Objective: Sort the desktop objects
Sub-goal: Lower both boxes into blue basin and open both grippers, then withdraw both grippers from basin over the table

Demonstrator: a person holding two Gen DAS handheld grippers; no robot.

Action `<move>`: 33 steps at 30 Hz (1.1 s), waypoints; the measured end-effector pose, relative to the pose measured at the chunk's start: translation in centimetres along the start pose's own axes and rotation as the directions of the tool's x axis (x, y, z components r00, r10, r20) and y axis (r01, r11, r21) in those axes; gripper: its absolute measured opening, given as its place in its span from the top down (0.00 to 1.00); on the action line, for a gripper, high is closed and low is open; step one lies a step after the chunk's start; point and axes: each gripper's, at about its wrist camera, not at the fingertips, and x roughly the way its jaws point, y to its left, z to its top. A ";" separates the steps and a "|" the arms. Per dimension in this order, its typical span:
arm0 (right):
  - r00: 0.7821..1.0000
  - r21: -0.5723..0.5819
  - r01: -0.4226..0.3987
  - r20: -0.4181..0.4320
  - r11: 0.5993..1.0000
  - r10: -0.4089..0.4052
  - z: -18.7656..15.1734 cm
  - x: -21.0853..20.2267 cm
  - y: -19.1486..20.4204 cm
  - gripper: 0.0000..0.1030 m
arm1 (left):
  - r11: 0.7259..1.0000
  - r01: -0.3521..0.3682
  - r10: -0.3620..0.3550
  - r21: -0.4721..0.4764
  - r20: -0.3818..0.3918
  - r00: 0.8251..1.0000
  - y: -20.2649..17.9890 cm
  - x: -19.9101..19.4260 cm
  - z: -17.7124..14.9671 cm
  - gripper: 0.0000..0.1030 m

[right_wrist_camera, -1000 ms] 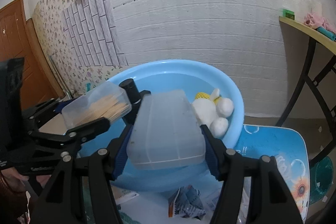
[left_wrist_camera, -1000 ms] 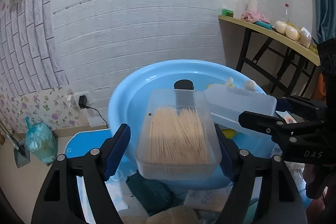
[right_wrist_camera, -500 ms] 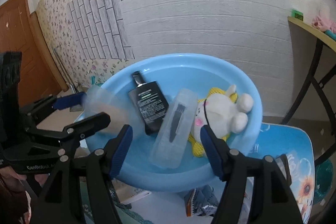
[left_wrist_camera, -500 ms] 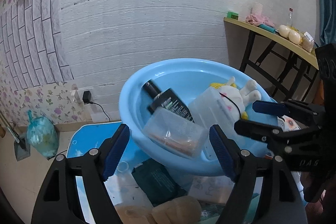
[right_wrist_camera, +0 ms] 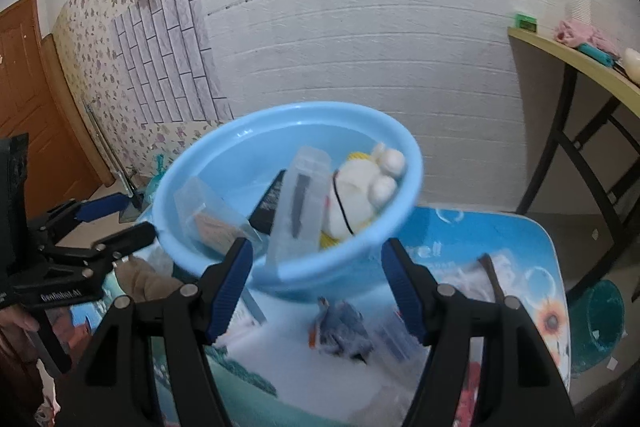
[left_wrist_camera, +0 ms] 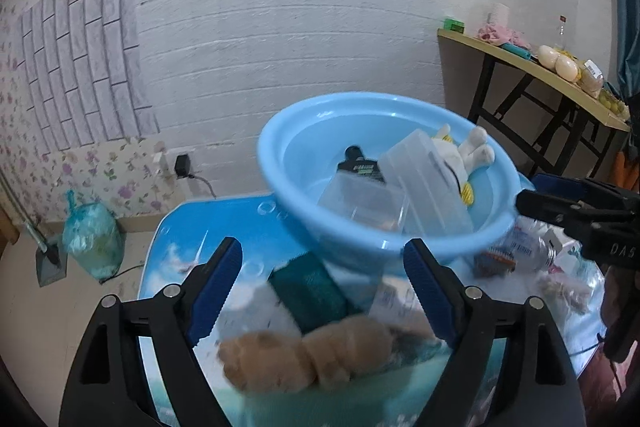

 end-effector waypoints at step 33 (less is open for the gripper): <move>0.981 0.074 0.150 -0.134 0.986 -0.139 -10.1 -4.9 -4.1 0.35 | 0.999 -0.038 0.034 -0.027 -0.118 0.992 0.3 -3.3 -7.9 0.06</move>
